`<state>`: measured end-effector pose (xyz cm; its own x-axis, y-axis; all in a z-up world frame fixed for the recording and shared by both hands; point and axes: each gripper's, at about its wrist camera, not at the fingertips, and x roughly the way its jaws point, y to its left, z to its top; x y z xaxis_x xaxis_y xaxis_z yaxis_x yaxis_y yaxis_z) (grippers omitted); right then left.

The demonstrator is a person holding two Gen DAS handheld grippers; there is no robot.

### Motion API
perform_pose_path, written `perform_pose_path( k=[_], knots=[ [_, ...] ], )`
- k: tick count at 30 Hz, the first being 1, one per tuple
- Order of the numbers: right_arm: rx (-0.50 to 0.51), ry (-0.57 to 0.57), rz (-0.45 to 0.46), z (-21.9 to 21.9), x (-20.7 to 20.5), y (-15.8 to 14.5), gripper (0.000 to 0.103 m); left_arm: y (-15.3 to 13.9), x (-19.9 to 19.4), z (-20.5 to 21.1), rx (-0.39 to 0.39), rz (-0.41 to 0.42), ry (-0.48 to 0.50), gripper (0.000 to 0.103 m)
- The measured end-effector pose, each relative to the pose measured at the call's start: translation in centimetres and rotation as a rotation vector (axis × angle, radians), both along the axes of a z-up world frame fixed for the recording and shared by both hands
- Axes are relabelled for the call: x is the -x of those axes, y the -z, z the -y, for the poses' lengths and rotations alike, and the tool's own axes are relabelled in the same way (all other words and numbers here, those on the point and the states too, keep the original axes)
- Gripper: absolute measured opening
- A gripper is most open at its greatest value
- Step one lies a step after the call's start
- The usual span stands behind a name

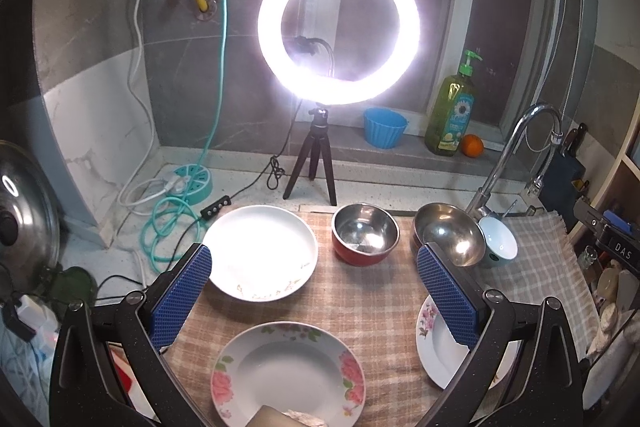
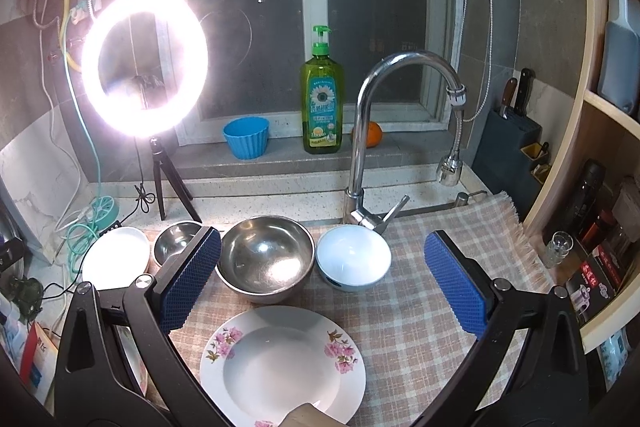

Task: Organize plates and bowls

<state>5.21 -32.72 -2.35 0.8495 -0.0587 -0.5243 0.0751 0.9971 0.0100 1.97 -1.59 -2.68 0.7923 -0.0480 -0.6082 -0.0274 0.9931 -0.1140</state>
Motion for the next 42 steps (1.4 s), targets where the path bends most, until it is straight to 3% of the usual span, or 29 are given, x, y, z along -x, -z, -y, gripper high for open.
perform_pose_path(
  k=[11, 20, 29, 33, 34, 37, 39, 40, 42],
  knots=[
    [-0.002, -0.002, -0.074, 2.6, -0.4, 2.9, 0.103, 2.6, -0.8, 2.6, 0.029, -0.1, 0.081, 0.102],
    [-0.08, -0.01, -0.169, 5.5, -0.8, 5.9, 0.103, 6.4, -1.3, 5.5, 0.068, -0.215, 0.138, 0.102],
    [-0.155, -0.044, -0.281, 7.4, -1.4, 9.7, 0.103, 9.5, -2.0, 7.9, 0.087, -0.313, 0.187, 0.091],
    [-0.19, -0.083, -0.338, 7.7, -1.8, 11.5, 0.103, 10.8, -2.5, 8.5, 0.111, -0.351, 0.203, 0.085],
    [-0.213, -0.096, -0.359, 7.9, -2.0, 12.1, 0.103, 11.0, -2.6, 8.7, 0.122, -0.363, 0.209, 0.079],
    [-0.274, -0.122, -0.406, 8.3, -2.5, 13.5, 0.095, 11.9, -3.1, 9.2, 0.143, -0.392, 0.228, 0.071],
    [-0.289, -0.134, -0.439, 8.4, -3.0, 14.6, 0.084, 12.5, -3.4, 9.5, 0.158, -0.413, 0.236, 0.069],
    [-0.297, -0.139, -0.455, 8.4, -3.1, 15.0, 0.082, 12.8, -3.5, 9.6, 0.173, -0.425, 0.245, 0.06],
    [-0.32, -0.151, -0.497, 8.5, -3.6, 16.2, 0.075, 13.4, -3.8, 9.8, 0.199, -0.448, 0.249, 0.056]
  ],
)
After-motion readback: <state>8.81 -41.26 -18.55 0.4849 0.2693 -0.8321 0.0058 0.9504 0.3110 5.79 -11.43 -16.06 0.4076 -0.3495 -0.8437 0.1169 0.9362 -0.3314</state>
